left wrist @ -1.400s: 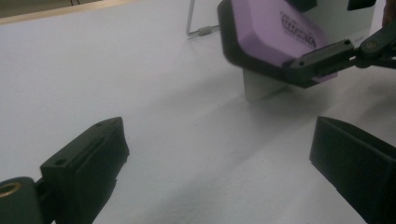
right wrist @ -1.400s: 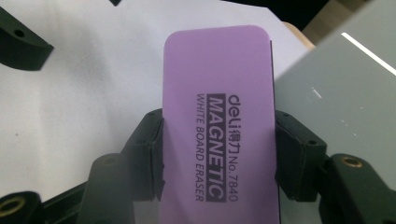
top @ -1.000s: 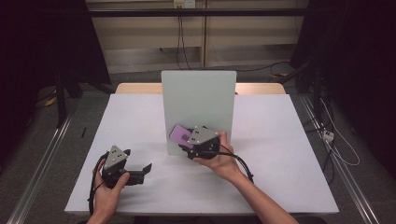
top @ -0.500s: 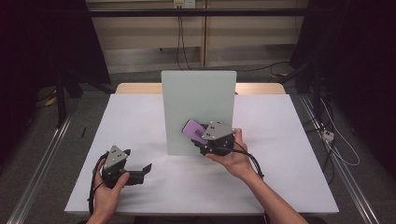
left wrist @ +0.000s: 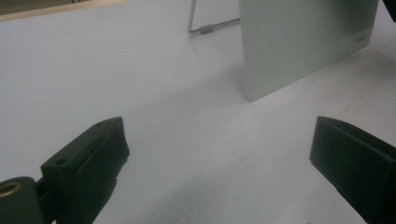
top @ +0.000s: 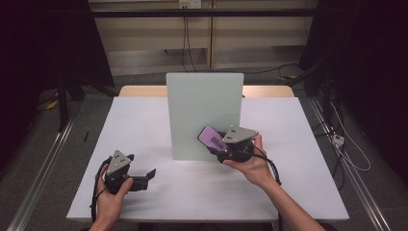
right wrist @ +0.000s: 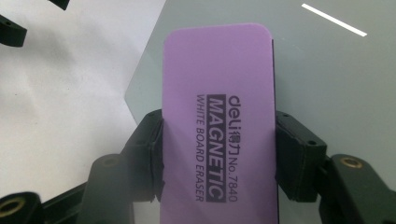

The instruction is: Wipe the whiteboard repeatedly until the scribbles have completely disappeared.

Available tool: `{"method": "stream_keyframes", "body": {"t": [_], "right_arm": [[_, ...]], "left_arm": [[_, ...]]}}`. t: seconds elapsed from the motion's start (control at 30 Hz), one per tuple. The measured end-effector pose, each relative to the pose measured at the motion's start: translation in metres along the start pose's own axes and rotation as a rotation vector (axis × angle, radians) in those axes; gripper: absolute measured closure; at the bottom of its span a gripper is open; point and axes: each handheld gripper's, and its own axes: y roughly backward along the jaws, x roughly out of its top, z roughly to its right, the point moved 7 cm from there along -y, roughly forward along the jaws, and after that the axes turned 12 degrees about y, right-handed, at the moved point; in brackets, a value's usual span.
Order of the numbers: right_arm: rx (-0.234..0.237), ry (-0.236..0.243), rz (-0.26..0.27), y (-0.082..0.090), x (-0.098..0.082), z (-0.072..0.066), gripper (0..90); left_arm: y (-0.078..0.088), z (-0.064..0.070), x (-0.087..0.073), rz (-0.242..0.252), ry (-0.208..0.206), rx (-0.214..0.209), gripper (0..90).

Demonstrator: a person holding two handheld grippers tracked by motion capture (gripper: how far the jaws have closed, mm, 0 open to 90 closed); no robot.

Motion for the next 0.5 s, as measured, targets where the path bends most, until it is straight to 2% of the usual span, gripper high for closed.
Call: {"method": "stream_keyframes", "body": {"t": [0.27, 0.5], "right_arm": [[0.028, -0.089, 0.019, 0.011, -0.007, 0.002, 41.5], [0.038, -0.097, 0.012, 0.016, -0.012, 0.000, 41.5]], "left_arm": [[0.001, -0.001, -0.001, -0.003, 0.005, -0.002, 4.2], [0.000, -0.001, 0.000, 0.003, 0.008, -0.002, 4.2]]}}
